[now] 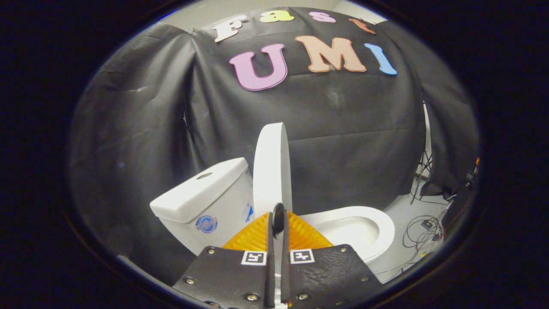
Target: Open the toilet lid.
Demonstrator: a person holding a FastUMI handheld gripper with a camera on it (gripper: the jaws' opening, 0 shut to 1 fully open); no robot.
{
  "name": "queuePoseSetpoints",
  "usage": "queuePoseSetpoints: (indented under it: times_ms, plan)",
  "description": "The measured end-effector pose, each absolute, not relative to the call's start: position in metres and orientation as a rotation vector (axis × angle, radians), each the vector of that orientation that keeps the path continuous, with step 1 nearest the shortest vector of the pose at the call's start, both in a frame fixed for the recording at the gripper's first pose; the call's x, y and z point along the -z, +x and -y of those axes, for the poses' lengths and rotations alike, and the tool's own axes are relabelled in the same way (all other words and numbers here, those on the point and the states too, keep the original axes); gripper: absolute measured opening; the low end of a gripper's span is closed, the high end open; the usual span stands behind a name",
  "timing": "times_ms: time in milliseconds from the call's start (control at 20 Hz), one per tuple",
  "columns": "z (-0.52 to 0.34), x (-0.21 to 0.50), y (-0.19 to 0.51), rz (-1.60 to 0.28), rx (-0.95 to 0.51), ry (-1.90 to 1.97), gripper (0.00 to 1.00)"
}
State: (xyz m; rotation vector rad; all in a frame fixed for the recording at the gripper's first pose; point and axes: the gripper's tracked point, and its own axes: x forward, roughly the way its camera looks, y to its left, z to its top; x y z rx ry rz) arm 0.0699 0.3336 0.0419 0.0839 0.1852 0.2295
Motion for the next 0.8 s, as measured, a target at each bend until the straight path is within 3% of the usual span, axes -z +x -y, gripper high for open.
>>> queuePoseSetpoints:
  times_ms: [800]
  plan:
    - [-0.4, -0.039, 0.069, -0.148, -0.374, 0.091, 0.06]
